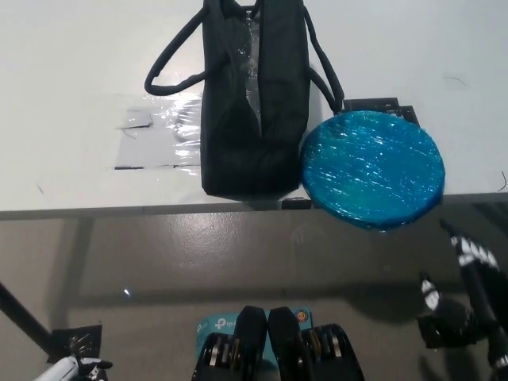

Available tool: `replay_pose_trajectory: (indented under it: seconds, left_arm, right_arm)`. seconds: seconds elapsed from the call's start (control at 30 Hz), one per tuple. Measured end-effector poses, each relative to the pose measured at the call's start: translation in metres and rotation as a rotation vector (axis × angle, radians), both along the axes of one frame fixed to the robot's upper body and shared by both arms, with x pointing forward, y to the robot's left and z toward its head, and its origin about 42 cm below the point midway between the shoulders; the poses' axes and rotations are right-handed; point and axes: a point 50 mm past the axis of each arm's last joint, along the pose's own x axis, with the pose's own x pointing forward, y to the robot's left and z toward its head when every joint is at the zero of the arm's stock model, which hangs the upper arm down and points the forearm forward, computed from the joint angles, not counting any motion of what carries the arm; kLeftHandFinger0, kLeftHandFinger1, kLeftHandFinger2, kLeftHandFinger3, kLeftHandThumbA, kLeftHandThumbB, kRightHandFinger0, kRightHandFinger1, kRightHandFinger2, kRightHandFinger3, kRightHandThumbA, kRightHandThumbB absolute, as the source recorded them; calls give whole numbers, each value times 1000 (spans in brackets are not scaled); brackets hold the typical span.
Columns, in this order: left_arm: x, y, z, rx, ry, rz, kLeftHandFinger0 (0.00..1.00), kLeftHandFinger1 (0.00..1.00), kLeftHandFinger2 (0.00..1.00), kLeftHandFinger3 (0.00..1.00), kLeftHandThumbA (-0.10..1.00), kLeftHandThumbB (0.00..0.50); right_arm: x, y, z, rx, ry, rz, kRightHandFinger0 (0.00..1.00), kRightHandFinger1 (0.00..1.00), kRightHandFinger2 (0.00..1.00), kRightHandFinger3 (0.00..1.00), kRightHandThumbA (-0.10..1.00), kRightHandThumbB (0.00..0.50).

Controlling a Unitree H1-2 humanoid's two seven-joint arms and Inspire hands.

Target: The robot uses its right hand to pick up a stack of plates kept in the middle of the desk and put it inside a bag kept next to it

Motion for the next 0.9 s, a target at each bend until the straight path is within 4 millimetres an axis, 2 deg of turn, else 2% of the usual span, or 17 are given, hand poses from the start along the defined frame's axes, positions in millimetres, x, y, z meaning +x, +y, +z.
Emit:
replay_pose_trajectory:
  seconds: [0.03,0.1,0.13,0.17,0.23,0.47,0.5,0.53,0.63,0.73,0.83,0.9]
  left_arm:
    - [0,0,0,1,3,-2,759,740,854,971,444,0]
    - [0,-1,0,5,8,-6,772,748,863,975,457,0]
    - [0,-1,-1,3,9,-6,775,753,874,977,442,0]
    - [0,-2,-1,2,10,-5,775,758,883,984,436,0]
    - [0,-3,-1,0,14,-7,770,757,885,982,433,0]
    - [1,-1,0,10,22,-11,768,747,873,983,408,0]
    - [1,0,0,15,22,-9,766,747,874,984,411,0]
    - [2,1,1,18,21,-7,760,747,881,991,396,0]
    - [4,2,4,24,19,-6,780,754,885,988,407,0]
    - [5,2,5,32,24,-8,778,761,881,975,401,0]
    - [6,3,7,40,26,-9,781,766,883,991,408,0]
    - [6,3,7,43,30,-11,779,762,880,990,412,0]
  right_arm:
    - [2,5,9,-15,-33,10,1000,1000,1000,1000,559,410]
    - [8,15,22,-45,-83,33,1000,1000,1000,1000,616,467]
    - [10,20,26,-65,-104,44,1000,1000,1000,1000,611,498]
    - [12,24,29,-81,-116,54,1000,1000,1000,1000,658,500]
    - [15,31,32,-124,-137,73,1000,1000,1000,1000,668,500]
    - [20,56,39,-270,-173,146,1000,1000,1000,1000,566,500]
    - [21,61,41,-294,-178,165,1000,1000,1000,1000,562,500]
    - [21,65,42,-314,-181,178,1000,1000,1000,1000,606,500]
    - [24,76,46,-394,-192,222,1000,1000,1000,1000,603,500]
    - [28,77,45,-453,-183,239,1000,1000,1000,1000,645,500]
    - [38,70,41,-523,-157,236,1000,1000,1000,1000,620,500]
    - [47,63,40,-568,-139,229,1000,1000,1000,1000,678,500]
